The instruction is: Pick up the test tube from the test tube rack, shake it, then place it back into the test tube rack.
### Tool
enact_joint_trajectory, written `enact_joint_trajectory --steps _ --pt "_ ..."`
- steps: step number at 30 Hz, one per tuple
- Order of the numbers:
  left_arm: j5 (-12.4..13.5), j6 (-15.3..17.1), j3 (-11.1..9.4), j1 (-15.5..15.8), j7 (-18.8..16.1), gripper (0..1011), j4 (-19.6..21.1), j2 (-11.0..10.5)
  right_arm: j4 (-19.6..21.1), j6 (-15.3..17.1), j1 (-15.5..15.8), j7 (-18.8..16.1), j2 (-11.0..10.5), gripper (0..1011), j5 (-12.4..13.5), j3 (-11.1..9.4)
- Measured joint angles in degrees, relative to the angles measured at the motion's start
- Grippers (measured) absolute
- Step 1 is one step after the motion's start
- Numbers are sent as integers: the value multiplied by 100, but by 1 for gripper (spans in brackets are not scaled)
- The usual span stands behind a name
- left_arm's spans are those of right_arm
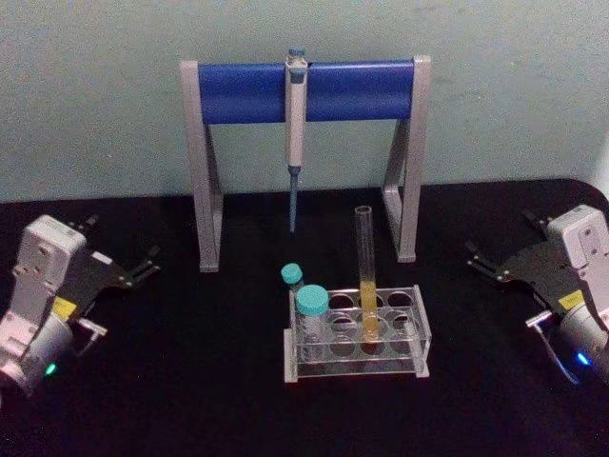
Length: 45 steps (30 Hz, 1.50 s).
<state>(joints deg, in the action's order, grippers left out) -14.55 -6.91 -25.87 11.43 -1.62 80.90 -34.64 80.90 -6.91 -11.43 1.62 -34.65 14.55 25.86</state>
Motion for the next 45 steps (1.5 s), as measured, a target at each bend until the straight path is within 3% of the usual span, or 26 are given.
enact_joint_trajectory --steps 45 --pt "0 0 0 0 0 1001 0 0 11 -10 20 -15 20 1000 -15 -45"
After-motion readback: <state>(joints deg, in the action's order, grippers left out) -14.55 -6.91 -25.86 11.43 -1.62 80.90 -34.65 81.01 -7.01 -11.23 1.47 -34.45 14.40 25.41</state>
